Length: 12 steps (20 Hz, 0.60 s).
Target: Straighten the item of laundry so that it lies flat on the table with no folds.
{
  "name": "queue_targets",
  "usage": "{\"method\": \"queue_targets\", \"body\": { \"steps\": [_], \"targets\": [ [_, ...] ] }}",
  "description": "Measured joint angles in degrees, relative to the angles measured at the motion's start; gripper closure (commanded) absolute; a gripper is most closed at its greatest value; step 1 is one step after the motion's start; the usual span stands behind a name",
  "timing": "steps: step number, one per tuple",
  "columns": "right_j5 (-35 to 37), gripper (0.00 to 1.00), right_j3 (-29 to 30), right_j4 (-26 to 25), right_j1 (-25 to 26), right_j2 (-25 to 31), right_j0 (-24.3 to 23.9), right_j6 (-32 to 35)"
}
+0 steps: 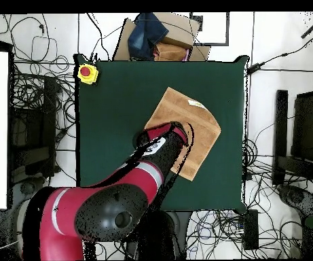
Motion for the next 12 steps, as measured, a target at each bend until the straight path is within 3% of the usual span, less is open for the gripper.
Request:
{"method": "queue_targets", "body": {
  "steps": [12],
  "targets": [
    [-2.4, 0.0, 0.0, 2.2, -2.5, 0.8, -2.0, 0.0]
  ]
}}
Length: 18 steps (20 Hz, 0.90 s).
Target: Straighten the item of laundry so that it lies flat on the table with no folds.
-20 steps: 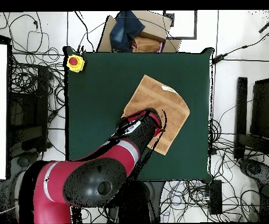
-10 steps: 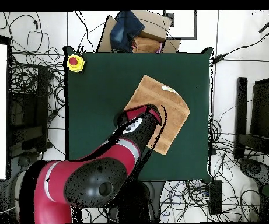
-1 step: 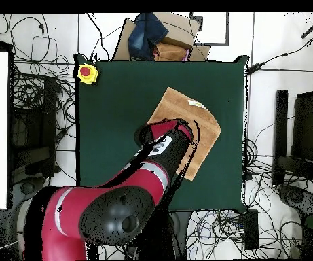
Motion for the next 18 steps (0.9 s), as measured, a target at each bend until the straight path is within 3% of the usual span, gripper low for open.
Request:
{"method": "queue_targets", "body": {
  "steps": [9, 18],
  "targets": [
    [-2.1, 0.0, 0.0, 0.4, -0.5, 1.7, -1.1, 0.0],
    [-2.7, 0.0, -1.9, 3.2, 4.7, 1.7, 1.4, 0.0]
  ]
}}
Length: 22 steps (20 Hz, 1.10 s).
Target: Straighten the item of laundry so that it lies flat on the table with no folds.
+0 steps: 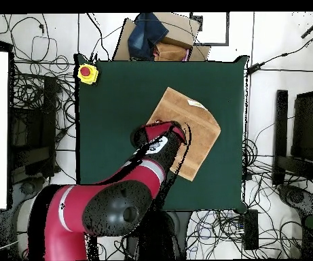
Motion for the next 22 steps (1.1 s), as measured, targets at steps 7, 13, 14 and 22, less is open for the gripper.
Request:
{"method": "queue_targets", "body": {
  "steps": [7, 13, 14, 22],
  "targets": [
    [-0.1, 0.0, -0.1, 0.1, 0.4, -0.8, 1.9, 0.0],
    [-0.3, 0.0, 0.4, 0.1, 0.1, -0.4, 2.4, 0.0],
    [-0.4, 0.0, 0.7, 0.1, -0.1, -0.2, 2.4, 0.0],
    [-2.7, 0.0, 4.5, 0.1, -3.0, 3.5, 2.4, 0.0]
  ]
}}
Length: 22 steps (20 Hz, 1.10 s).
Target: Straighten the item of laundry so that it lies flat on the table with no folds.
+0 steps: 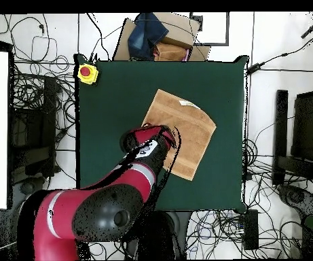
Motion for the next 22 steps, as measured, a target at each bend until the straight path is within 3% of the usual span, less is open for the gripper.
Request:
{"method": "queue_targets", "body": {
  "steps": [11, 22],
  "targets": [
    [-3.0, 0.0, 4.6, -0.4, -3.3, 5.2, -0.4, 0.0],
    [-3.4, 0.0, 6.5, -1.2, -4.8, 6.8, -0.6, 0.0]
  ]
}}
